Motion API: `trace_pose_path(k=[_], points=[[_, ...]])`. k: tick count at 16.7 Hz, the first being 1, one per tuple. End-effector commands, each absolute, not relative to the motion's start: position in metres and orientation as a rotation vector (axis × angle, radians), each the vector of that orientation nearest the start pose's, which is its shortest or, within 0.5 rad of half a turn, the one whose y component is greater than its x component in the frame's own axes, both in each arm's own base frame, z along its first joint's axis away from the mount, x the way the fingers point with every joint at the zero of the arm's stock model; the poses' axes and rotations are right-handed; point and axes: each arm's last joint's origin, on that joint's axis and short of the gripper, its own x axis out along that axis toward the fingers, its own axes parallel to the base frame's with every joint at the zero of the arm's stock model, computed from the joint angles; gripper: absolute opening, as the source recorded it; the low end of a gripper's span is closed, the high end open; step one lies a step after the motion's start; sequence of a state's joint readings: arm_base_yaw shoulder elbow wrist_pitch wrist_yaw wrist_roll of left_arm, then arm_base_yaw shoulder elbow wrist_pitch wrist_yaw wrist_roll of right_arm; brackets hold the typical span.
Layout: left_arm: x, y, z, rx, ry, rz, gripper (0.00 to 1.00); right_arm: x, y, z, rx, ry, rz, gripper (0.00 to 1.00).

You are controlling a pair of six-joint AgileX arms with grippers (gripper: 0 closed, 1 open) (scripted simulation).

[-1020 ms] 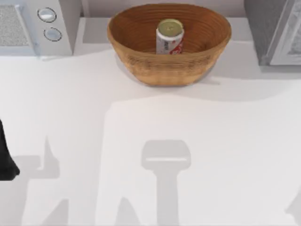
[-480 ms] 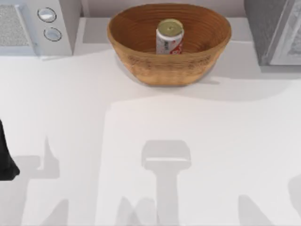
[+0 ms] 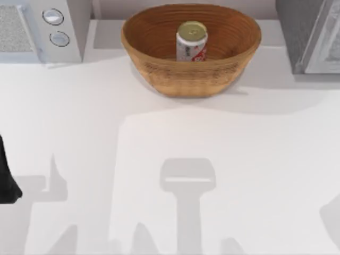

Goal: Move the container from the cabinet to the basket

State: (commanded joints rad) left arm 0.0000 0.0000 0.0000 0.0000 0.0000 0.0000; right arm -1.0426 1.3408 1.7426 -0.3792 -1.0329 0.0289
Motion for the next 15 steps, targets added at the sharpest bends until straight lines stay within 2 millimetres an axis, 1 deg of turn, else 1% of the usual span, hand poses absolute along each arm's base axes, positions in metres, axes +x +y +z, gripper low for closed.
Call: trace_pose_path(k=[2,4,6,8,10,12,14,15], points=[[0.106,-0.001,0.16,0.0,0.0,0.0,1.0,0.156,-0.199,0.51,0.001,0.001,0.003,1.0],[0.106,-0.001,0.16,0.0,0.0,0.0,1.0,0.166,-0.193,0.512,0.0,-0.001,0.003,1.0],[0.106,-0.001,0.16,0.0,0.0,0.0,1.0,0.184,-0.18,0.513,0.0,-0.002,0.003,1.0],[0.106,-0.001,0.16,0.0,0.0,0.0,1.0,0.207,-0.159,0.514,0.002,-0.003,0.002,1.0],[0.106,-0.001,0.16,0.0,0.0,0.0,1.0,0.231,-0.128,0.514,0.005,-0.002,0.001,1.0],[0.106,-0.001,0.16,0.0,0.0,0.0,1.0,0.25,-0.087,0.514,0.007,-0.001,0.002,1.0],[0.106,-0.001,0.16,0.0,0.0,0.0,1.0,0.261,-0.041,0.514,0.007,-0.001,0.003,1.0],[0.106,-0.001,0.16,0.0,0.0,0.0,1.0,0.263,-0.018,0.514,0.007,-0.001,0.002,1.0]])
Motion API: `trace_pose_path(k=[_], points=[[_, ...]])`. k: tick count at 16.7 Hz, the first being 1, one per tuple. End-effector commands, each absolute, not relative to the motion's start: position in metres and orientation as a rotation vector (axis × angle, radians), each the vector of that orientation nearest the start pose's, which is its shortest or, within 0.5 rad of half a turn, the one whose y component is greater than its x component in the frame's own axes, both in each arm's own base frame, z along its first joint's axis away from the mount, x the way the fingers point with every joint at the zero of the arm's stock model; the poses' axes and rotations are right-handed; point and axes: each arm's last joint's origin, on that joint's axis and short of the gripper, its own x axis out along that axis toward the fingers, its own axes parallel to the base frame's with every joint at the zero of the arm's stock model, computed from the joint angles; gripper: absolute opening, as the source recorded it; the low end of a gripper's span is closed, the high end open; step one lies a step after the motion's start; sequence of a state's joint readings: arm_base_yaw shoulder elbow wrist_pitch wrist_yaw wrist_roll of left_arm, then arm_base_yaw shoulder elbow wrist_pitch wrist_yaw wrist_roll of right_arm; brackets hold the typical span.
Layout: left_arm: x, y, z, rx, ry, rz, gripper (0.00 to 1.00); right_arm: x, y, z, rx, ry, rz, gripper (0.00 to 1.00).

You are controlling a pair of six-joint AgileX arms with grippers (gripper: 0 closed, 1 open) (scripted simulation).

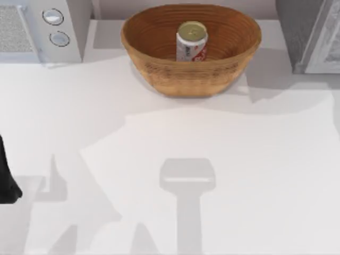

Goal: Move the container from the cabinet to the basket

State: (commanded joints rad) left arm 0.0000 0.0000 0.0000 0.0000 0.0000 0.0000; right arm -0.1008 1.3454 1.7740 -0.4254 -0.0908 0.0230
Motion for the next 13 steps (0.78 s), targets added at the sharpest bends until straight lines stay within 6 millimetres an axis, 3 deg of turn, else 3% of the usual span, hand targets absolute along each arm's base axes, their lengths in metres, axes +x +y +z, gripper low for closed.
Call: trace_pose_path(k=[3,6,9,13], points=[[0.106,-0.001,0.16,0.0,0.0,0.0,1.0,0.254,0.043,0.514,0.006,-0.002,0.003,1.0],[0.106,-0.001,0.16,0.0,0.0,0.0,1.0,0.238,0.081,0.512,0.004,-0.001,0.003,1.0],[0.106,-0.001,0.16,0.0,0.0,0.0,1.0,0.228,0.097,0.51,0.002,0.002,0.003,1.0],[0.106,-0.001,0.16,0.0,0.0,0.0,1.0,0.227,0.099,0.51,0.002,0.002,0.003,1.0]])
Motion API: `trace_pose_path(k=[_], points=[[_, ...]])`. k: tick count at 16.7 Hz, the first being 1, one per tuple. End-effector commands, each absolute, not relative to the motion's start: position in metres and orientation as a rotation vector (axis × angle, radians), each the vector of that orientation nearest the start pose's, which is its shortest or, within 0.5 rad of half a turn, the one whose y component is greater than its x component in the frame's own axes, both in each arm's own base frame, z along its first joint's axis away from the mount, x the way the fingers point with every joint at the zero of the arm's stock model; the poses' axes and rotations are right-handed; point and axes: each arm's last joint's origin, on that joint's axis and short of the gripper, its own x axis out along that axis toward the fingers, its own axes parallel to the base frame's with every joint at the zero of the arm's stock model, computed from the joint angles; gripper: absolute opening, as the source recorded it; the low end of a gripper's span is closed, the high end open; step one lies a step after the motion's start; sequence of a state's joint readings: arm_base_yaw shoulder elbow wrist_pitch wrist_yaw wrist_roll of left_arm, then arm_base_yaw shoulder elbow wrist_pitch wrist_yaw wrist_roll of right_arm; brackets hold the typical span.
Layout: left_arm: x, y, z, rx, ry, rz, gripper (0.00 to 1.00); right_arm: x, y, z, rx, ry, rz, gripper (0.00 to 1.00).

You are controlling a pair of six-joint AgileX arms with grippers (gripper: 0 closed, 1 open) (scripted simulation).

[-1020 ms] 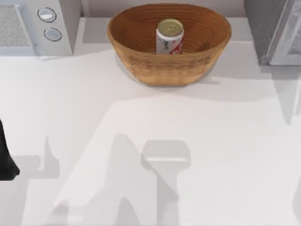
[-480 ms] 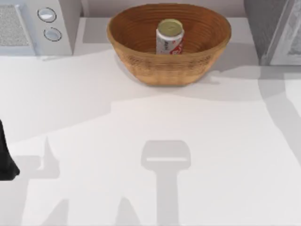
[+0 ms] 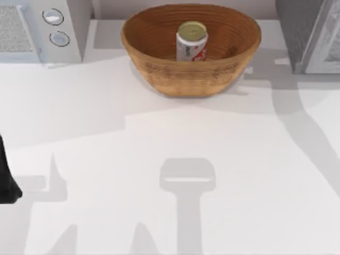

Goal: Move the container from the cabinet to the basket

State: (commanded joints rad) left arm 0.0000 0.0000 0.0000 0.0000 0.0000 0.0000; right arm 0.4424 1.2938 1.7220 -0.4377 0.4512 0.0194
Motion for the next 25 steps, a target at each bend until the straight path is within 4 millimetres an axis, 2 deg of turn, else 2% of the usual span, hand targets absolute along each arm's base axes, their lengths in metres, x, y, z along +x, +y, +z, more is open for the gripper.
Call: trace_pose_path(k=[1,2,4,8,11,12,15,19,22,25], points=[[0.106,-0.001,0.16,0.0,0.0,0.0,1.0,0.22,0.088,0.516,-0.001,-0.019,-0.041,1.0],[0.106,-0.001,0.16,0.0,0.0,0.0,1.0,0.221,0.088,0.517,-0.001,-0.02,-0.043,1.0],[0.106,-0.001,0.16,0.0,0.0,0.0,1.0,0.232,0.087,0.519,0.002,-0.025,-0.053,1.0],[0.106,-0.001,0.16,0.0,0.0,0.0,1.0,0.266,0.088,0.517,-0.002,-0.018,-0.042,1.0],[0.106,-0.001,0.16,0.0,0.0,0.0,1.0,0.27,0.088,0.516,-0.001,-0.019,-0.041,1.0],[0.106,-0.001,0.16,0.0,0.0,0.0,1.0,0.262,0.087,0.519,0.0,-0.029,-0.038,1.0],[0.106,-0.001,0.16,0.0,0.0,0.0,1.0,0.257,0.084,0.517,0.002,-0.033,-0.037,1.0],[0.106,-0.001,0.16,0.0,0.0,0.0,1.0,0.231,0.066,0.499,0.003,-0.037,-0.036,1.0],[0.106,-0.001,0.16,0.0,0.0,0.0,1.0,0.202,0.048,0.467,0.0,-0.026,-0.036,1.0],[0.106,-0.001,0.16,0.0,0.0,0.0,1.0,0.171,0.031,0.418,-0.003,-0.011,-0.035,1.0]])
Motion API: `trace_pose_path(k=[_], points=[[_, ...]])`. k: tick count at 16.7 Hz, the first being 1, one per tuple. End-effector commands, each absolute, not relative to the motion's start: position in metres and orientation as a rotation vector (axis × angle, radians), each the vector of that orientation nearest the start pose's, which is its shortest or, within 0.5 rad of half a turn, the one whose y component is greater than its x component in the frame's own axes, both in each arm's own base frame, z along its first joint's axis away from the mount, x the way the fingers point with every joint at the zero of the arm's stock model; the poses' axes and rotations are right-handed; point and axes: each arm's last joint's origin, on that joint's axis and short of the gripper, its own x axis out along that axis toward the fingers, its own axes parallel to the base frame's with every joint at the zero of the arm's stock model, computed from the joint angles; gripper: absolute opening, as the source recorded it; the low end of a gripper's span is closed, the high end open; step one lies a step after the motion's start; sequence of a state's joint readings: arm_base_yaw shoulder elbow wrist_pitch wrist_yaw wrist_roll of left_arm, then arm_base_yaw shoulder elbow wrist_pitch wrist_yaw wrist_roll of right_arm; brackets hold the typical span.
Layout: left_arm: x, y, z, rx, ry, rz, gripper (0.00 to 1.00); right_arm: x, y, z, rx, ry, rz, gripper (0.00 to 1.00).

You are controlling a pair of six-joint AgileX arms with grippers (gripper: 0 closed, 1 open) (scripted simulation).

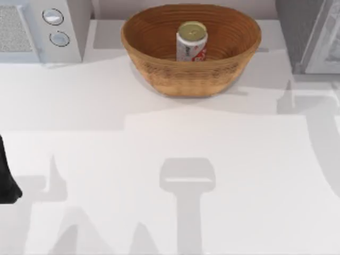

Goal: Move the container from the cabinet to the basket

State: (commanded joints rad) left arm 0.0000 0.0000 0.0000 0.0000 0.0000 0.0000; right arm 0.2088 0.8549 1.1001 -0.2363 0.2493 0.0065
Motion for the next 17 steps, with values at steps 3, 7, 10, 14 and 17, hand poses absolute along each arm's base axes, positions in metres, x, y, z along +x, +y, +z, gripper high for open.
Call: trace_pose_path(k=[3,7,10,14,17], points=[[0.106,-0.001,0.16,0.0,0.0,0.0,1.0,0.141,0.017,0.358,-0.004,-0.002,-0.033,1.0],[0.106,-0.001,0.16,0.0,0.0,0.0,1.0,0.115,0.006,0.271,-0.002,0.003,-0.026,1.0],[0.106,-0.001,0.16,0.0,0.0,0.0,1.0,0.107,0.001,0.212,-0.001,0.007,-0.018,1.0],[0.106,-0.001,0.16,0.0,0.0,0.0,1.0,0.106,-0.001,0.166,0.0,0.002,-0.003,1.0],[0.106,-0.001,0.16,0.0,0.0,0.0,1.0,0.106,-0.001,0.16,0.0,0.0,0.0,1.0]])
